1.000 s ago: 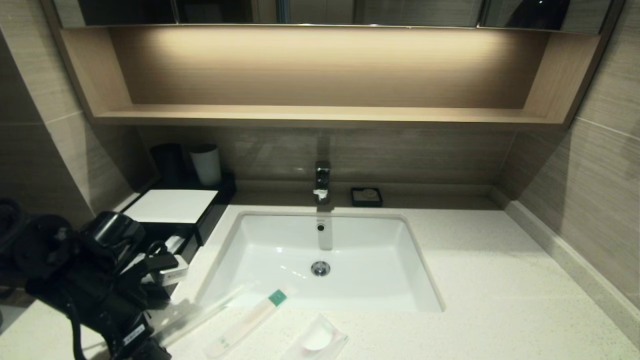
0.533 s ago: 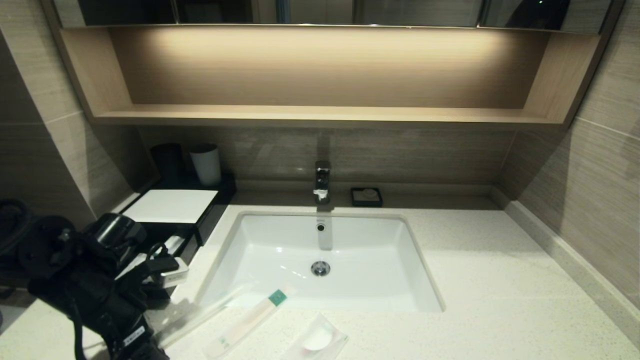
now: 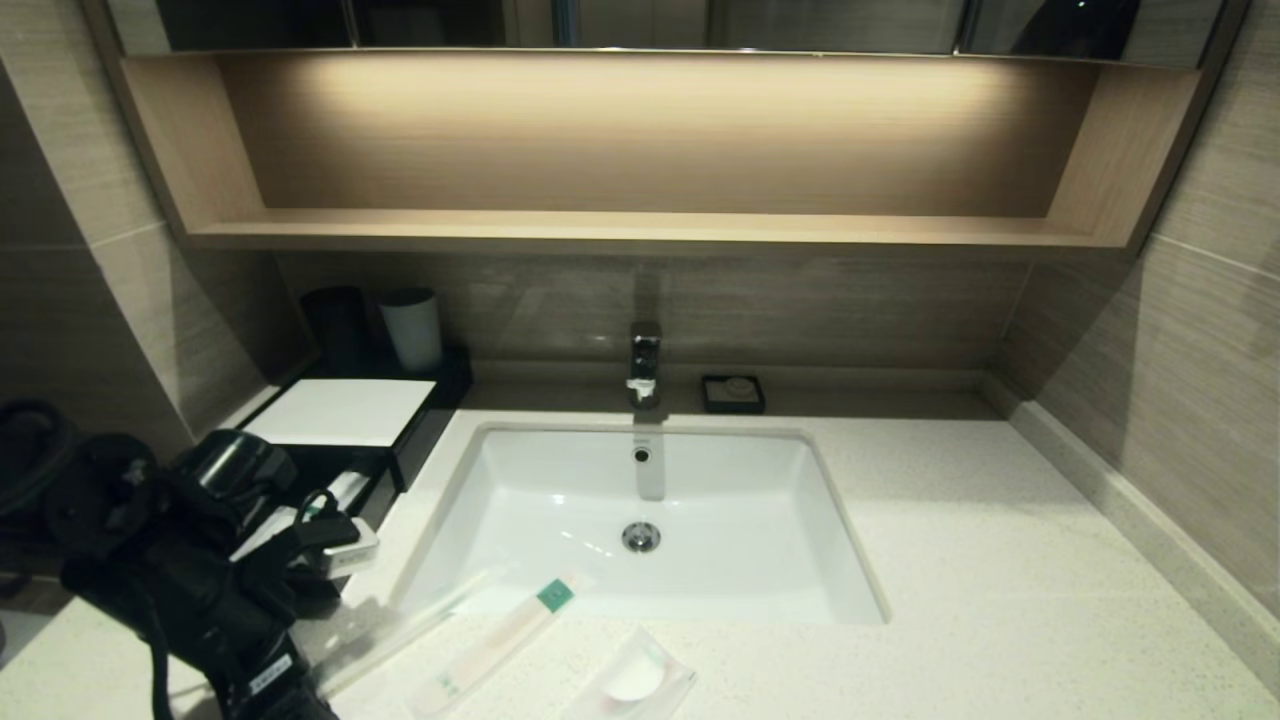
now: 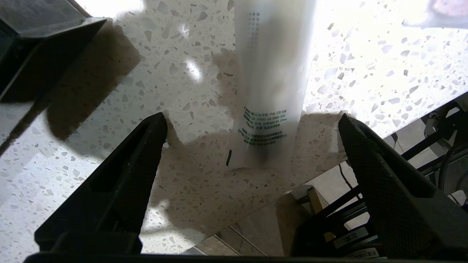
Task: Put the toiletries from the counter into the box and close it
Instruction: Pick up the bathroom toiletry
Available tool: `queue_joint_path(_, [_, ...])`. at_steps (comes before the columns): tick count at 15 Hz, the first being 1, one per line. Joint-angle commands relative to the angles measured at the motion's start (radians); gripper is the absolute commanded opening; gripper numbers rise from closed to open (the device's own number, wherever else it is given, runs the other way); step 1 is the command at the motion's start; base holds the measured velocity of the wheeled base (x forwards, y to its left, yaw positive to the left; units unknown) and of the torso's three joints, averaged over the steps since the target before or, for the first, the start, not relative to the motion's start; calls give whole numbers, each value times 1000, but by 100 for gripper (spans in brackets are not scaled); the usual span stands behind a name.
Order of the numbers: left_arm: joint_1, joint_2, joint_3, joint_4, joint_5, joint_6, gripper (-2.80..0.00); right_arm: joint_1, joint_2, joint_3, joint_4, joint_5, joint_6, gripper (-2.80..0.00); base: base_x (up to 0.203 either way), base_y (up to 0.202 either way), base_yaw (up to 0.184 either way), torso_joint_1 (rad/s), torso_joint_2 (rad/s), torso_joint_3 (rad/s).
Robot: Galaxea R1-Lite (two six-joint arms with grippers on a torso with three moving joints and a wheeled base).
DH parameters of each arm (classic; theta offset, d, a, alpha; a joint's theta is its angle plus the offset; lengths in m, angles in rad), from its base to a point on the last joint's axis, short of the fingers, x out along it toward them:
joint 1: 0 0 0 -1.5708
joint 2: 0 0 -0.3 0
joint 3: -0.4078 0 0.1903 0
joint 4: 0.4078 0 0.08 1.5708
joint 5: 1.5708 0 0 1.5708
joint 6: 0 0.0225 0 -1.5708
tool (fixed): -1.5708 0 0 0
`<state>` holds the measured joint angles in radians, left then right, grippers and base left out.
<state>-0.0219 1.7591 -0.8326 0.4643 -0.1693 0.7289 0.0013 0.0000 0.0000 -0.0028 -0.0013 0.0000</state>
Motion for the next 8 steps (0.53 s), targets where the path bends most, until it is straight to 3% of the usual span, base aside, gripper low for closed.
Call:
queue_joint_path(1, [-1,8,3,0,1,4,0,0,0,2,0,0,0,-280,0,0,0,0,0,0])
queue_joint_path(8, [-3,23,47,-105,-1,4,0,0,0,2,0,0,0,-280,0,0,0,0,0,0])
